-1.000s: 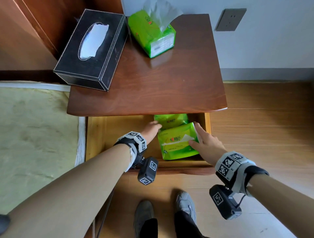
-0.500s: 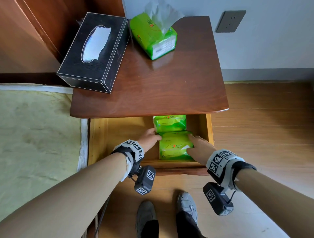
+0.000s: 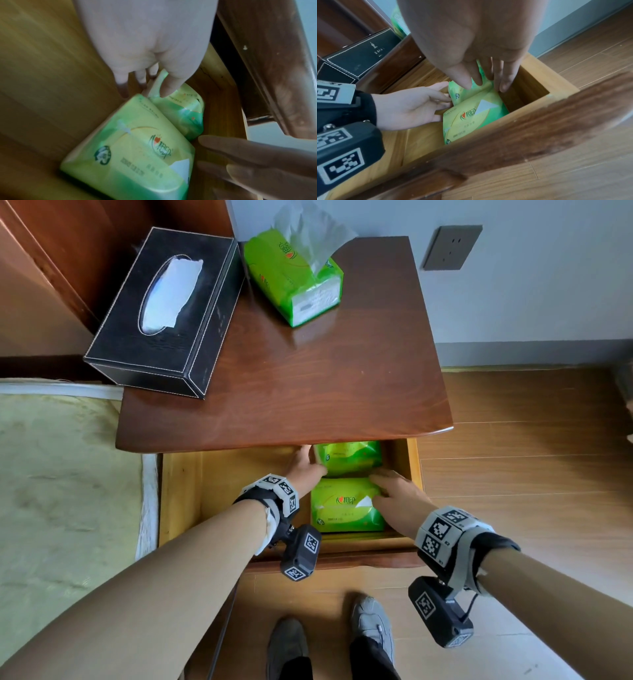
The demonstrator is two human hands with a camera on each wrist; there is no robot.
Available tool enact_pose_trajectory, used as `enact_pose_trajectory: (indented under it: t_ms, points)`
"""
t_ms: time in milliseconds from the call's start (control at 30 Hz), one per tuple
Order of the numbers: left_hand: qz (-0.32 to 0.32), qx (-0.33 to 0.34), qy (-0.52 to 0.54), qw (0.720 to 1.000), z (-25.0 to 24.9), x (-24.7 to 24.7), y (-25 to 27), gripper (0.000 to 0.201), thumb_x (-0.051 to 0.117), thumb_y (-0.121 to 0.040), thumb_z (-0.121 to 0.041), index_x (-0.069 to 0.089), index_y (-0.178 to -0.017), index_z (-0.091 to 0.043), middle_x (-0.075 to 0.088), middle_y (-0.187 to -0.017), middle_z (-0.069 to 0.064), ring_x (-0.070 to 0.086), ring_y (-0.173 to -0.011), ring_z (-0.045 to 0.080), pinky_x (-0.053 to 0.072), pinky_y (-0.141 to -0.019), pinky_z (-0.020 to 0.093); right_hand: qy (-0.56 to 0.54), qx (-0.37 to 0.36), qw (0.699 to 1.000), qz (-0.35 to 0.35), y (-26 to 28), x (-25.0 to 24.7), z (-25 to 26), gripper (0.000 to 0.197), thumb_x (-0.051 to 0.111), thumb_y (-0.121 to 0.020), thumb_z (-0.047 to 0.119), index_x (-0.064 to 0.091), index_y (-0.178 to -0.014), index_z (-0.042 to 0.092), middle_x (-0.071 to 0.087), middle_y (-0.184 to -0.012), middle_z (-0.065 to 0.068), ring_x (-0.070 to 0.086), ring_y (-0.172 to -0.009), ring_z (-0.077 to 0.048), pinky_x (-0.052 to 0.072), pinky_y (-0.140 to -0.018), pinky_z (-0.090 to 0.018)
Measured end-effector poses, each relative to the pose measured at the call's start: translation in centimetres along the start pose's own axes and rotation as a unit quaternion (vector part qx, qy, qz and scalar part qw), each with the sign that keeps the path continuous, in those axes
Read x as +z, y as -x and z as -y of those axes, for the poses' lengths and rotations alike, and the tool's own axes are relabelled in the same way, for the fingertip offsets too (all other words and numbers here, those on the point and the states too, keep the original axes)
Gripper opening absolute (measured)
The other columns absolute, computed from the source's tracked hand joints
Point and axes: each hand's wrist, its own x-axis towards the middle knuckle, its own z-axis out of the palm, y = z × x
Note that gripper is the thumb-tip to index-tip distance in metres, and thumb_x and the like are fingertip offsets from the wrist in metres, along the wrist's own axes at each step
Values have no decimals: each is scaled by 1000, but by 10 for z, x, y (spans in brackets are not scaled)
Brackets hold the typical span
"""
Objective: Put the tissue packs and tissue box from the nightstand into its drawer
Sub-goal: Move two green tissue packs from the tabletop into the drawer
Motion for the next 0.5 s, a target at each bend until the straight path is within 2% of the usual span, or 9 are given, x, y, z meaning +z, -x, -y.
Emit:
enact_pose_trajectory:
  t_ms: [100,167,267,333,367,400,433,467,500]
  points:
    - [7,15,-31,999,1,6,-3,75,43,-86,7,32,-153,-25,35,-155,5,43,-134,27,49,-95,34,-17,17,1000,-2,-1,-3,-3,53,46,-90,19,48,-143,21,45,-148,-1,52,-121,-25,43,-92,-31]
    - [8,19,-16,1000,4,6,-1,75,42,-87,8,30,-154,-24,32,-156,6,44,-131,23,51,-87,31,-33,19,999,-13,1,-6,-3,50,47,-91,18,51,-140,20,52,-140,-4,56,-111,-25,43,-85,-30]
    - [-31,-10,18,999,15,0,3,71,47,-90,4,27,-155,-18,30,-158,8,50,-127,21,46,-97,34,-47,24,998,-23,3,-9,0,47,46,-91,15,54,-137,19,53,-139,-5,56,-114,-28,46,-94,-34]
    - [-51,-67,-13,996,25,-6,9,62,51,-92,-7,35,-151,-16,39,-153,8,54,-123,23,47,-100,37,-54,31,997,-33,5,-9,2,45,45,-91,14,58,-133,19,55,-139,-6,57,-115,-29,47,-97,-36]
    - [-49,-103,-31,993,30,-8,13,52,52,-91,-12,46,-142,-13,47,-145,12,54,-122,28,47,-102,42,-56,37,997,-37,6,-10,4,45,45,-90,13,59,-132,20,56,-139,-6,57,-114,-30,47,-96,-36]
    - [-41,-134,-34,990,34,-9,18,34,53,-88,-12,59,-121,-9,55,-125,16,56,-112,29,50,-99,45,-55,43,997,-38,6,-11,5,45,45,-90,14,60,-132,20,57,-138,-6,57,-114,-30,47,-97,-36]
    - [-31,-146,-41,988,36,-9,23,10,53,-85,-10,61,-92,-7,56,-100,16,56,-95,28,53,-90,45,-52,49,997,-35,7,-11,6,45,45,-90,14,60,-132,21,58,-137,-8,57,-115,-31,47,-97,-36]
    - [-25,-152,-32,987,38,-7,26,12,52,-82,-6,51,-70,-9,51,-81,13,53,-82,26,51,-78,39,-47,57,997,-31,7,-12,6,46,44,-90,14,59,-132,22,58,-136,-9,57,-115,-32,47,-97,-36]
    - [-18,-159,-30,987,37,-4,28,25,50,-81,-1,42,-60,-10,45,-69,11,49,-73,25,47,-70,37,-45,65,996,-27,8,-12,6,47,44,-89,14,59,-133,22,59,-134,-11,58,-112,-33,48,-96,-36]
